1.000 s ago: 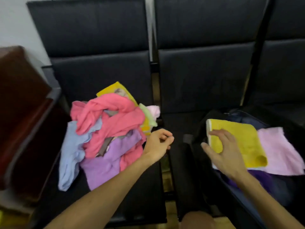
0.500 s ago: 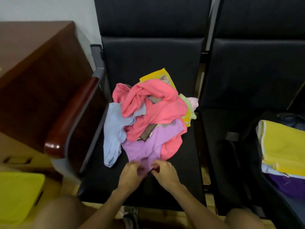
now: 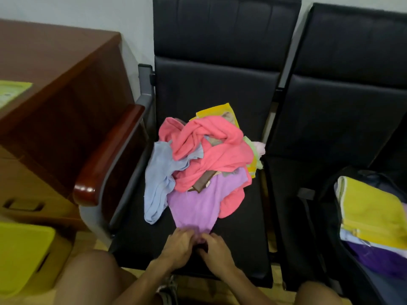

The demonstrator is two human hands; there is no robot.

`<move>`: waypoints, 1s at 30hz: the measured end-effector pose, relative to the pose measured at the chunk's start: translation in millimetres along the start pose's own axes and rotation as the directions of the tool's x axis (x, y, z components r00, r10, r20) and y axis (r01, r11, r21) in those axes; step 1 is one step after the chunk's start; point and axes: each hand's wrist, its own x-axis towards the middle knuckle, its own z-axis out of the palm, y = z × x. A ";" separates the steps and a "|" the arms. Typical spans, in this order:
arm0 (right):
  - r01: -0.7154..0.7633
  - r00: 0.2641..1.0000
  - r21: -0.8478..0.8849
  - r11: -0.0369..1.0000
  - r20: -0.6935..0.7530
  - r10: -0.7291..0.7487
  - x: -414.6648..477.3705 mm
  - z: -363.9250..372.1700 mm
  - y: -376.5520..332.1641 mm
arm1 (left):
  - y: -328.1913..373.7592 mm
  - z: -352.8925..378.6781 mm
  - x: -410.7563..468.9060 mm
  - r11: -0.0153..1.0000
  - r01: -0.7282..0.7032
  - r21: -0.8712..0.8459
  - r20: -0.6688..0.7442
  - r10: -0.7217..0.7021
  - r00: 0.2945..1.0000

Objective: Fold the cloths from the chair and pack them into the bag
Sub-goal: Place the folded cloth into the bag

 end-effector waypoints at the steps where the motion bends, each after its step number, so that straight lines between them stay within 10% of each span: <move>1: 0.008 1.000 0.059 0.998 -0.008 -0.007 -4.8 -0.7 -3.6 | 4.2 -6.9 -3.6 0.997 -0.003 -0.077 -0.002 0.002 1.000; 9: 0.190 0.937 0.329 0.925 -0.342 -0.071 -19.6 -123.1 -80.3 | 109.3 -152.8 -2.4 0.897 -0.177 -0.406 -0.324 0.041 0.945; 25: 0.499 0.550 -0.015 0.866 -0.767 -0.330 -69.9 -380.0 -236.9 | 278.1 -367.2 -26.2 0.648 -0.598 -0.471 -0.631 0.226 0.742; 30: 0.584 0.324 -0.105 0.805 -0.879 -0.349 -103.3 -408.8 -267.9 | 292.4 -373.9 -49.0 0.649 -0.675 -0.350 -0.653 0.347 0.673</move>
